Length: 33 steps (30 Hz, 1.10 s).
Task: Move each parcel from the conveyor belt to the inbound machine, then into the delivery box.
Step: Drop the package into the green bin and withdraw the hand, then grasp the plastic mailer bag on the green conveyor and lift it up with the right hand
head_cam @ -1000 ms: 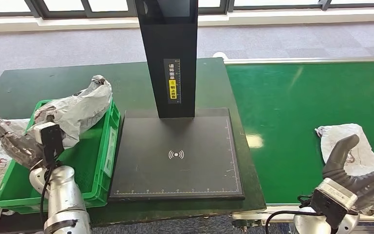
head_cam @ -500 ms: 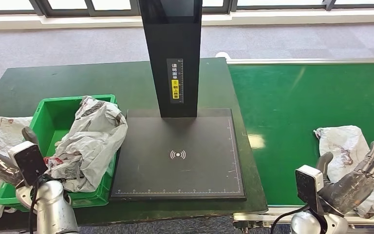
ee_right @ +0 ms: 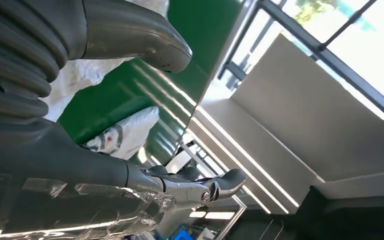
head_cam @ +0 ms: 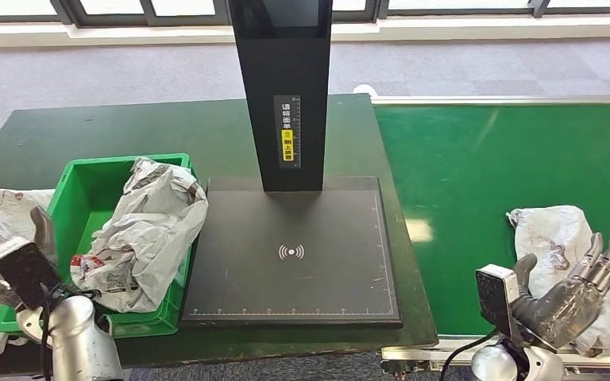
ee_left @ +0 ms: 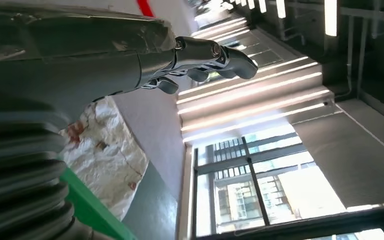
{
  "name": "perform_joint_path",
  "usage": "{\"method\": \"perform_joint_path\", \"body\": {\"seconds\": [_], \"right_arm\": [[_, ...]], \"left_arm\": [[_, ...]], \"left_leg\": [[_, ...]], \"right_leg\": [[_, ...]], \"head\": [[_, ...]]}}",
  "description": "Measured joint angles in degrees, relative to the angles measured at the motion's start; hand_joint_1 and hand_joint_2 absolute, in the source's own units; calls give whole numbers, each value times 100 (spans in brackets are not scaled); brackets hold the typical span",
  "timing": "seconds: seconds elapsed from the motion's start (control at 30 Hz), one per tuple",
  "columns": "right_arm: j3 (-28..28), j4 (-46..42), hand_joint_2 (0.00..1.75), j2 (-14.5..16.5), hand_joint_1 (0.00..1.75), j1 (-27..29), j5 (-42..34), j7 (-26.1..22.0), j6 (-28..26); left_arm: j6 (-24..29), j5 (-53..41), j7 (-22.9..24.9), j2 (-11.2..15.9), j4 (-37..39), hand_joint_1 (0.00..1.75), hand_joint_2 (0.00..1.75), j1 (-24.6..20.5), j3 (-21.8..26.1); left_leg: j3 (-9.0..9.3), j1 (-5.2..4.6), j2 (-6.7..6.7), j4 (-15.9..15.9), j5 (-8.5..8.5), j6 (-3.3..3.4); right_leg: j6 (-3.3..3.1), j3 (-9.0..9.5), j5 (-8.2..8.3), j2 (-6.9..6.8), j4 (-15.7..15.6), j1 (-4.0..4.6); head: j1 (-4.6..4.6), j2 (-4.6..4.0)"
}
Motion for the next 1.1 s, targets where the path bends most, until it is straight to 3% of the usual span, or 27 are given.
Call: {"method": "perform_joint_path", "body": {"seconds": [0.1,0.2,0.27,0.37,0.57,0.7,1.1], "right_arm": [[-482,-20,175,3,0,-80,1046,478,-6],[-1272,162,175,36,0,-471,2225,795,-6],[-1814,427,175,55,0,-751,2888,1108,-5],[-2317,831,175,45,0,-996,3289,1627,-4],[-2638,1342,175,5,0,-1259,3449,1947,-5],[-2659,1728,175,-103,0,-1346,3566,2358,-5],[-2650,2762,175,-437,0,-1490,3616,2798,-7]], "left_arm": [[-489,1381,1,61,-14,0,175,170,-893],[-1706,2318,-1,112,-36,0,175,207,-1665],[-2338,2712,-1,144,-53,0,175,348,-2041],[-2766,2963,1,185,-60,0,175,584,-2468],[-2855,3013,2,219,-72,0,175,801,-2865],[-2853,2961,2,224,-75,0,175,814,-2971],[-2684,2873,1,235,-268,0,175,1159,-3199]], "left_leg": [[-16,0,-22,2,4,7],[-43,-2,-25,3,3,15],[-37,-4,-5,4,-8,19],[-3,-4,3,7,-5,21],[-4,-1,0,7,-5,19],[-7,0,-4,6,-5,19],[-7,0,-5,7,-6,20]], "right_leg": [[5,2,-2,-16,-2,0],[12,8,0,-18,-6,-4],[17,15,-2,-1,-10,-6],[25,11,2,6,-10,-6],[23,8,-2,5,-10,-2],[21,10,-4,3,-10,-1],[21,10,-4,2,-10,-1]], "head": [[0,0],[2,0],[1,0],[1,0],[1,0],[1,0],[1,0]]}}
